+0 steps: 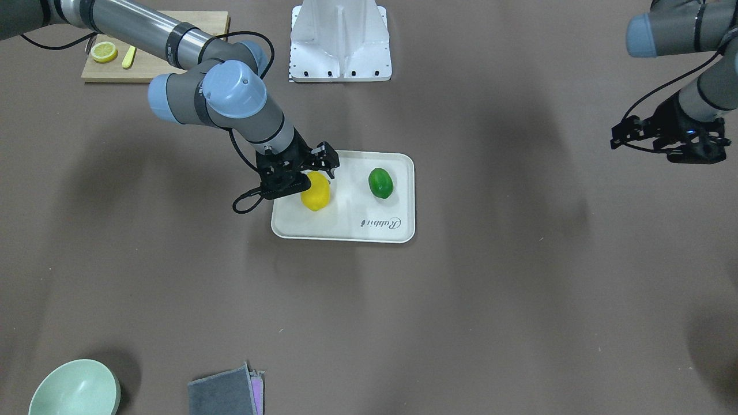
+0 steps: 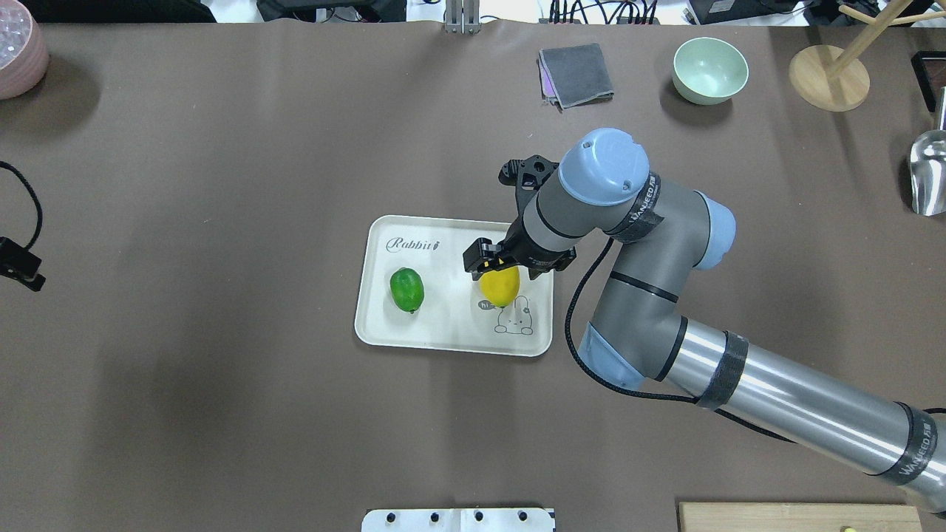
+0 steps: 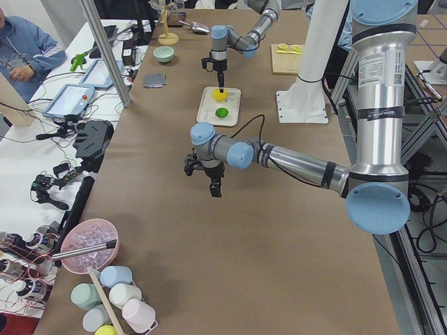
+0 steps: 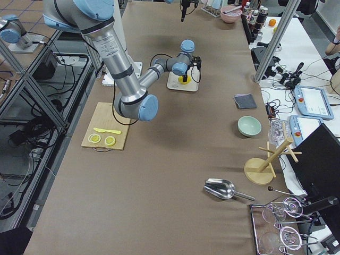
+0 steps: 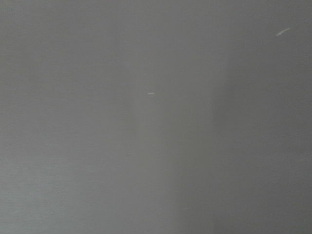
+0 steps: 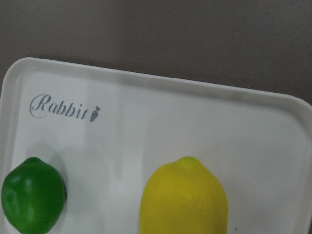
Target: Place all lemons on tray
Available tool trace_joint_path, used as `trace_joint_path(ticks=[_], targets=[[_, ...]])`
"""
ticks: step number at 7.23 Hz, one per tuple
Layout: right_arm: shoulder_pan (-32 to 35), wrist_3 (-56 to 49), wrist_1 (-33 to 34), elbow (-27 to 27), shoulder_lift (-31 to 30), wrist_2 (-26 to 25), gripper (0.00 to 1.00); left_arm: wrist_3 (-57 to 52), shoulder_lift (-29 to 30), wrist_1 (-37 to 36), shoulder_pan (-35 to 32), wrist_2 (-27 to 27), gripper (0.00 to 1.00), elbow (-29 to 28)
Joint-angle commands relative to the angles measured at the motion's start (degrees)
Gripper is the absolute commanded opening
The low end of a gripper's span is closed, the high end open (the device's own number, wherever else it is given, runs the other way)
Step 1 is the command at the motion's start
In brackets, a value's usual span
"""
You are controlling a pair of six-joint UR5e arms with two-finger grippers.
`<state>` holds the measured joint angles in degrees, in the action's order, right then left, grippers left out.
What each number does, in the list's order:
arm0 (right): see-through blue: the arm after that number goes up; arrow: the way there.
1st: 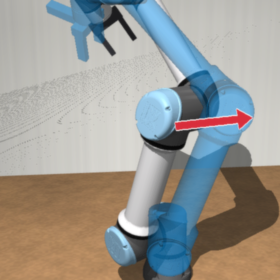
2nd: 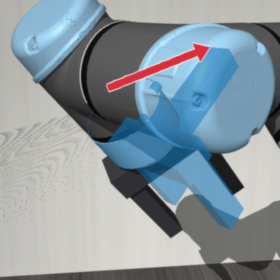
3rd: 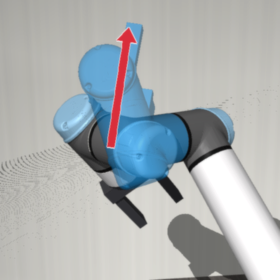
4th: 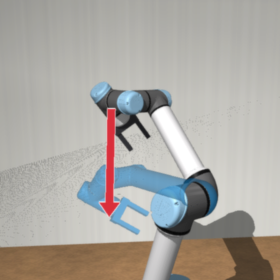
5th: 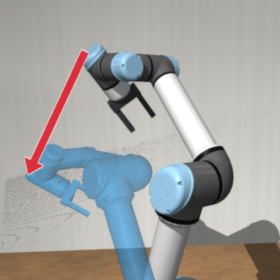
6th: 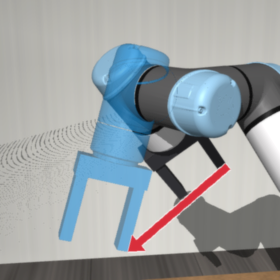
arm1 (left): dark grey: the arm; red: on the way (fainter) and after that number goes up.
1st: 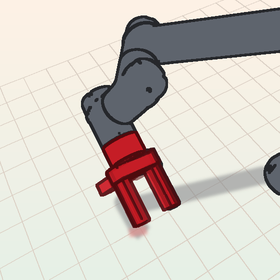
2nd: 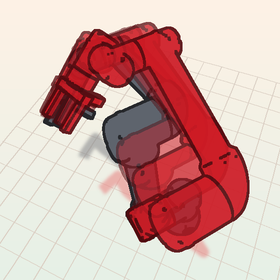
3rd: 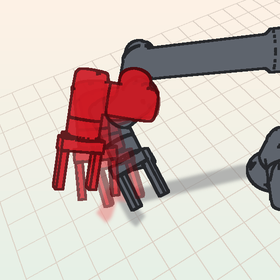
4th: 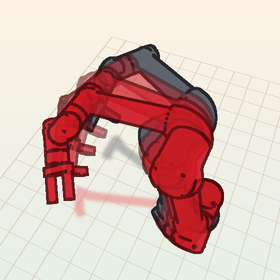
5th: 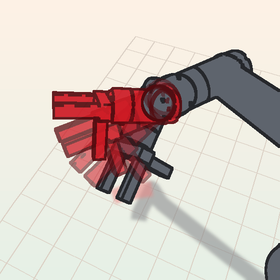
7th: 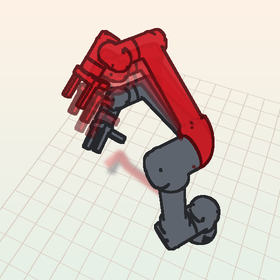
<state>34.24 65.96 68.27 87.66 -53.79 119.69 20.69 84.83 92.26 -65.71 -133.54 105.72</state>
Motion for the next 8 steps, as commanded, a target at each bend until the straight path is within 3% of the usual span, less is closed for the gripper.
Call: trace_joint_path(ticks=[1, 3, 5, 6, 8], targets=[[7.11, -0.12, 0.9, 3.02, -3.4, 1.06, 1.0, -14.4, -2.64, -1.11, -8.44, -2.58, 0.98, -3.58], [20.45, -8.41, 5.35, 9.0, -12.09, 1.51, 1.0, -17.51, -2.83, -6.08, -12.92, -4.95, 0.98, -2.8], [32.5, -32.18, 13.42, 14.43, -22.27, 1.69, 1.0, -28.21, 4.94, -27.29, -18.89, -3.75, 0.98, -2.36], [37.34, -41.08, 19.13, 18.21, -27.9, 1.86, 1.0, -30.6, 5.52, -29.14, -19.97, -1.13, 0.98, -2.01], [44.31, -54.47, 22.08, 17.55, -34.42, 4.41, 1.0, -31.15, 3.77, -29.16, -21.91, 0.2, 0.98, -2.79]])
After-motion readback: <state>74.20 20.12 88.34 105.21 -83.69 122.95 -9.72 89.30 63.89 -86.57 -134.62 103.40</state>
